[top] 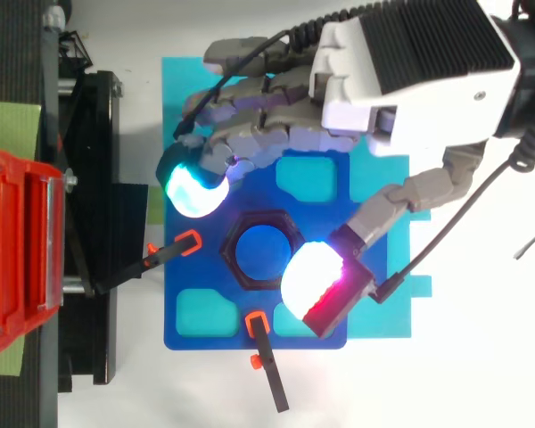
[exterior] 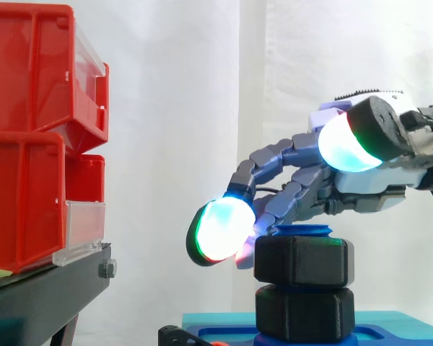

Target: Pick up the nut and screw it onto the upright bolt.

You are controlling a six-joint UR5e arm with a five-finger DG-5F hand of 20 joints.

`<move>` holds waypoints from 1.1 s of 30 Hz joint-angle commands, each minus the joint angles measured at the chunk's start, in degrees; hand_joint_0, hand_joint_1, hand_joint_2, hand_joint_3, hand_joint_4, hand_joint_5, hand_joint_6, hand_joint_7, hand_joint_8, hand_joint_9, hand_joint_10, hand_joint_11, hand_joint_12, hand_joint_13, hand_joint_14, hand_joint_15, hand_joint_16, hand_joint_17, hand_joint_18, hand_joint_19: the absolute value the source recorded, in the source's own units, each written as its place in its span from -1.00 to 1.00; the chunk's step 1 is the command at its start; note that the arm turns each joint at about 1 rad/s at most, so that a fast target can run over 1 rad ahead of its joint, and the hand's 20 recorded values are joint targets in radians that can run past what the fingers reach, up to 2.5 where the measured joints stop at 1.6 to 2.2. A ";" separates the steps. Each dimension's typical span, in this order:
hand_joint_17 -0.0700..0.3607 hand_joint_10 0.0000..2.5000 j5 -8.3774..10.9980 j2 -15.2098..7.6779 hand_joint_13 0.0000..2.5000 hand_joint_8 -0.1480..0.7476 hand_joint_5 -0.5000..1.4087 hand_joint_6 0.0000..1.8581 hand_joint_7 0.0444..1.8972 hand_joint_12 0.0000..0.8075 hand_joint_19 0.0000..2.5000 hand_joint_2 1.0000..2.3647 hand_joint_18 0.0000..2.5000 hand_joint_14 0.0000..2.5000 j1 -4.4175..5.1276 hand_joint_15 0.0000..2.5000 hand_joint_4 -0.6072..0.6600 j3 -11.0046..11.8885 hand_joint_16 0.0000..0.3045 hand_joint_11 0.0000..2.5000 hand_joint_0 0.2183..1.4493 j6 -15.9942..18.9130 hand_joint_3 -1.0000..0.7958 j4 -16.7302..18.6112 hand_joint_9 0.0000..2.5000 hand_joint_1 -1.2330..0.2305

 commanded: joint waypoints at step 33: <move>-0.05 -1.00 1.78 0.00 -0.91 -0.15 -0.75 -0.46 -0.45 -0.06 -1.00 -1.00 -1.00 -1.00 1.56 -1.00 0.13 -1.36 -0.60 -1.00 -0.69 0.19 -0.44 0.45 -0.88 0.00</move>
